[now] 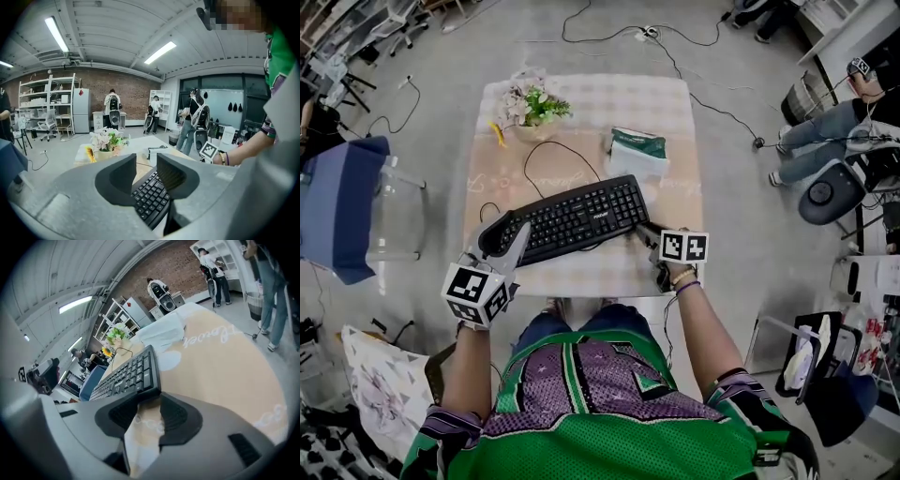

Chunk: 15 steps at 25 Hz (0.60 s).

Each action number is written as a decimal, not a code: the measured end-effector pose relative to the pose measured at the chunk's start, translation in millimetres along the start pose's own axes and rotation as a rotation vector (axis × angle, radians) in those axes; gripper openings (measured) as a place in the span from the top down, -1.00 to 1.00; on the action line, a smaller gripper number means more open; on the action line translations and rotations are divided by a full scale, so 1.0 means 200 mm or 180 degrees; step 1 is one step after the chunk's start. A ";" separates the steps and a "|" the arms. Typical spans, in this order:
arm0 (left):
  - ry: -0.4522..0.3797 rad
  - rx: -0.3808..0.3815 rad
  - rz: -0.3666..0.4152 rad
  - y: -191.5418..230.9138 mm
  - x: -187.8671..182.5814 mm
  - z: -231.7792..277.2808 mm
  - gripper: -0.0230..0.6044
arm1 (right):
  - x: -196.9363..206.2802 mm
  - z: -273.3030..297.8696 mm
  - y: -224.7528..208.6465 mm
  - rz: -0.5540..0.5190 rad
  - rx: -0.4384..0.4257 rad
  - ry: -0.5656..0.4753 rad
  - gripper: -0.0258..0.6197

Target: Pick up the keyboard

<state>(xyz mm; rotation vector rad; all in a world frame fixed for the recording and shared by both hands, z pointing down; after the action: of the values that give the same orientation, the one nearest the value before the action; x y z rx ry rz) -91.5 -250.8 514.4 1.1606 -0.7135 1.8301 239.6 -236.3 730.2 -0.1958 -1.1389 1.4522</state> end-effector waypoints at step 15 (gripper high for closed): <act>0.0010 -0.0066 0.0020 0.01 0.01 -0.05 0.51 | 0.02 0.08 -0.02 0.1541 -0.0846 -0.0533 0.46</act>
<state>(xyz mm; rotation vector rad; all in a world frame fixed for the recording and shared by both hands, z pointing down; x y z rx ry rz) -98.9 -243.0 511.1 1.1430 -0.7335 1.8251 230.4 -241.6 743.9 -0.5764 -1.4913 1.7574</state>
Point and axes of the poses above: the fingertips, and each gripper's own axes: z forward along the fingers, y to its left, x out of its underside, the point moved 7 cm from there along -z, backward along the fingers, and after that the axes turned 13 degrees about -x, right-handed, at the moved point
